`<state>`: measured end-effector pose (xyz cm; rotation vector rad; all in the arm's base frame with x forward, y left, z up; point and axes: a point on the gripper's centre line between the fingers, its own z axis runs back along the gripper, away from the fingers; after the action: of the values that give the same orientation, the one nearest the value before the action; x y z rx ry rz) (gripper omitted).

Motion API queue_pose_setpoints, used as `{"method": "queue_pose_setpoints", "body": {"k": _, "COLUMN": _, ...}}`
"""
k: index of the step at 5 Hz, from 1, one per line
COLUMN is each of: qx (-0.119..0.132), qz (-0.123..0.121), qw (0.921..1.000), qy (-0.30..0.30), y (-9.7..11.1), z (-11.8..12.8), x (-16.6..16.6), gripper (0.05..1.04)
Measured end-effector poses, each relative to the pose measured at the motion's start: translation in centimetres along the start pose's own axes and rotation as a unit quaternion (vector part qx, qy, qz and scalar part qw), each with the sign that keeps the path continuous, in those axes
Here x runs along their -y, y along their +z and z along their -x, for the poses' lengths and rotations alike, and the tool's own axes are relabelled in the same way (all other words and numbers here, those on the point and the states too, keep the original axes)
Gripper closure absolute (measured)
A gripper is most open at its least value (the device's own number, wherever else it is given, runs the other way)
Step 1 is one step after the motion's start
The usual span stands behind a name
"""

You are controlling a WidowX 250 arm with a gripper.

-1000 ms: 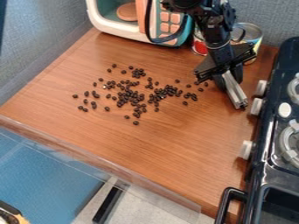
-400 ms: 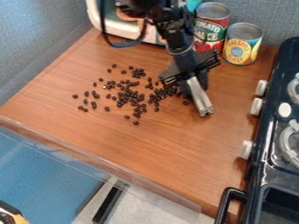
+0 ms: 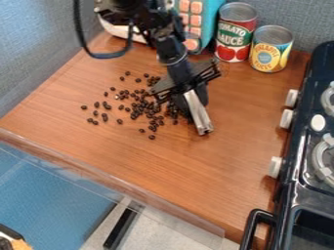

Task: Sweep into pile

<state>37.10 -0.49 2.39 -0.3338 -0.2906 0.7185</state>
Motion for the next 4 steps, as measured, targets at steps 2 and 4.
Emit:
{"method": "queue_pose_setpoints", "body": {"k": 2, "qx": 0.020, "qz": -0.007, "qw": 0.9998, "qy": -0.004, "y": 0.2, "z": -1.1, "x": -3.1, "gripper": 0.717}}
{"method": "queue_pose_setpoints", "body": {"k": 4, "qx": 0.043, "qz": -0.015, "qw": 0.9986, "qy": 0.026, "y": 1.7, "z": -2.7, "x": -7.0, "gripper": 0.717}}
